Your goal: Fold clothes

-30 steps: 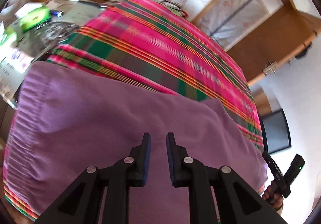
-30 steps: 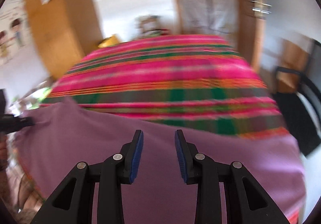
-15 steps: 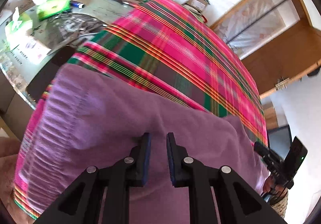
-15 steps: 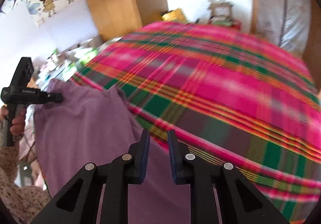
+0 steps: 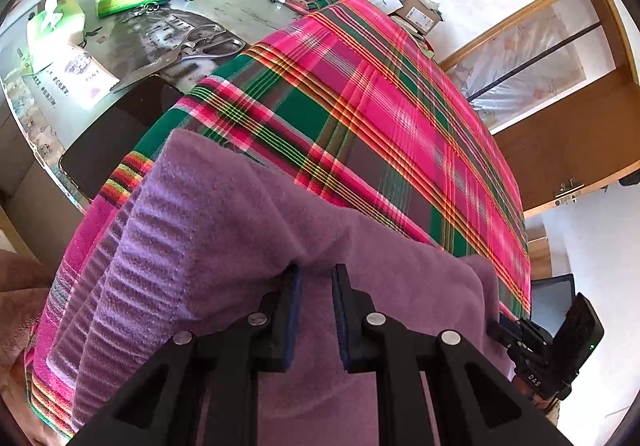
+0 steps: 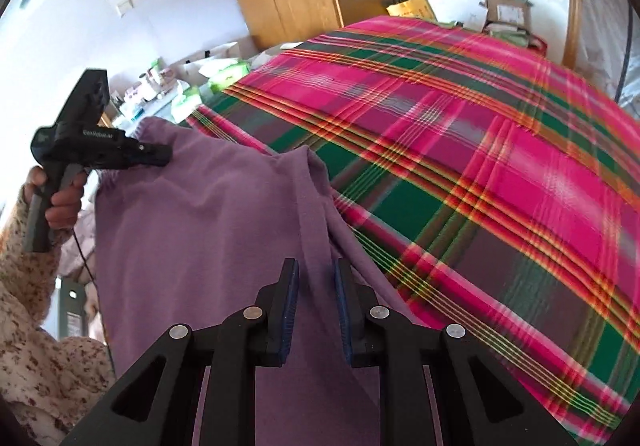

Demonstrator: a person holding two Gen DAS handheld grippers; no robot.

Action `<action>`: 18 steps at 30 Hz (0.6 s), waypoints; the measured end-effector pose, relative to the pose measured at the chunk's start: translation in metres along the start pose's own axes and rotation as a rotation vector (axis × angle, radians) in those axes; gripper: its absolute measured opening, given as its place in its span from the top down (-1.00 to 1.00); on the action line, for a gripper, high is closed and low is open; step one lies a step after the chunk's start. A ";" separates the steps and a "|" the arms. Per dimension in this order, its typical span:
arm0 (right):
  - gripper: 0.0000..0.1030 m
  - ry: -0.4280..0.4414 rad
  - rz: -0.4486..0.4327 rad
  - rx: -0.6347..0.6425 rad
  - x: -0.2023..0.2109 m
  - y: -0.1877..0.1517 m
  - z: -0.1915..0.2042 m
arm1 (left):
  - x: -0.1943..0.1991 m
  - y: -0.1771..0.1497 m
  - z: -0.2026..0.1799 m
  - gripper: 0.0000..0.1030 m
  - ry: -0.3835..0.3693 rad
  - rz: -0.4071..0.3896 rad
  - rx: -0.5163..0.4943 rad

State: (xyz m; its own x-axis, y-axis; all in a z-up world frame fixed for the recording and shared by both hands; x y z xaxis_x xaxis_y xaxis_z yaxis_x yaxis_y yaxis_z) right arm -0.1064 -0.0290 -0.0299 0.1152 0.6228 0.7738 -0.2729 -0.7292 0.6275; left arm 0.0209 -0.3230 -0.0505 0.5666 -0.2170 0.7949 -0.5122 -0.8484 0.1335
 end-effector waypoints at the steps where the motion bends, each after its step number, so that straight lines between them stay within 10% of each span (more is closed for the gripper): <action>1: 0.63 0.004 0.003 -0.002 -0.002 0.001 -0.001 | 0.000 0.000 0.000 0.70 -0.001 0.001 0.003; 18: 0.93 0.216 -0.106 0.006 0.021 0.018 0.023 | -0.003 0.005 -0.001 0.70 0.005 0.002 0.027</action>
State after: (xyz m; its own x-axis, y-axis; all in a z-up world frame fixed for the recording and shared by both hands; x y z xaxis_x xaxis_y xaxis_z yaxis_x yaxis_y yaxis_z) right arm -0.0872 -0.0355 -0.0001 -0.0642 0.7415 0.6679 -0.2641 -0.6581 0.7051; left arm 0.0157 -0.3260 -0.0516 0.5626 -0.2163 0.7979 -0.4955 -0.8609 0.1160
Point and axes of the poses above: each gripper's, at about its wrist camera, not at the fingertips, and x roughly against the way its jaws point, z to its left, y to its top, the point moved 4 cm from there along -x, roughly the way its jaws point, and after that the axes turned 15 degrees about x, right-handed, at the moved point
